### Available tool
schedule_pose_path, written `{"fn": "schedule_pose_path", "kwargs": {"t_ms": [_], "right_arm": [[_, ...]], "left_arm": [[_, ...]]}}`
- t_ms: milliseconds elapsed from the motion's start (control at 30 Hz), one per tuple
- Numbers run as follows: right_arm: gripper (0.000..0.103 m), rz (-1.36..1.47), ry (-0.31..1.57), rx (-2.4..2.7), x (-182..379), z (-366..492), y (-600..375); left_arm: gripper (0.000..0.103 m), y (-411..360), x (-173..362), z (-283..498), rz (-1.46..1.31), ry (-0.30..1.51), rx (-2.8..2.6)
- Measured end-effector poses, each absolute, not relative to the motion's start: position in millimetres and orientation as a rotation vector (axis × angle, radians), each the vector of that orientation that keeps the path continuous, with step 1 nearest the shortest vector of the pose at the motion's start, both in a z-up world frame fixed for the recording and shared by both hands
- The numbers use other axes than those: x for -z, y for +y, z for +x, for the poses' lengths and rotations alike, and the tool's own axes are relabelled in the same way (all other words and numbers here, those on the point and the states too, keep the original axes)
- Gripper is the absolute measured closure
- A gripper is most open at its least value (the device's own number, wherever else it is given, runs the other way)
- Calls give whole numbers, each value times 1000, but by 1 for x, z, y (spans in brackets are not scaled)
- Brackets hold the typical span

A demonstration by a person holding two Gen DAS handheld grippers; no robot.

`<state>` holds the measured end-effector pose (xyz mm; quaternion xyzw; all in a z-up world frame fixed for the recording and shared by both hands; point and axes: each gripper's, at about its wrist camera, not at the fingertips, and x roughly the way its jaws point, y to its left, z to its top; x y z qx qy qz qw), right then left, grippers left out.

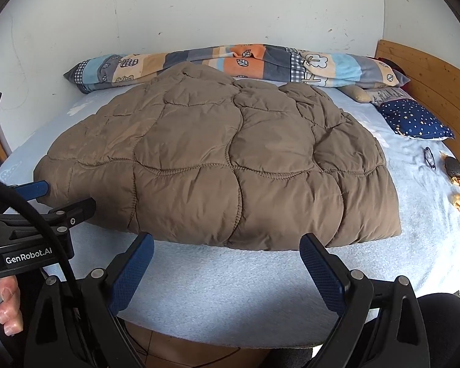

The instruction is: Fold large clothes

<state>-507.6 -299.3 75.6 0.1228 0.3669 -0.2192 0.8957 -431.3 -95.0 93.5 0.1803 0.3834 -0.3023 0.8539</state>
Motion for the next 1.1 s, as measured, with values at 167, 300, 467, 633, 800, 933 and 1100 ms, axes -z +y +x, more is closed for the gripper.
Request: {"fn": "schedule_pose_path", "kwargs": {"t_ms": [167,300,467,633,800,933,1100], "right_arm": [[5,259,759,456,-76,-509,-301],[5,263,756,458,-77,-509,-301],[5,266,754,461,-77,-510,-301],[5,268,756,463,-76,-510,-302],[5,269,759,463,-76,-510,-301],[5,270,763,463,-75,-509,-300],[5,275,769,463,-74,-508,-300]], "left_arm": [[13,-101,-95,-434,425,798,614],[13,-102,-98,-438,459,758,584],[13,-102,-101,-438,478,727,542],[13,-101,-100,-438,483,733,544],[13,-102,-99,-438,485,736,545],[13,-101,-98,-436,477,754,548],[13,-101,-96,-435,479,761,549]]}}
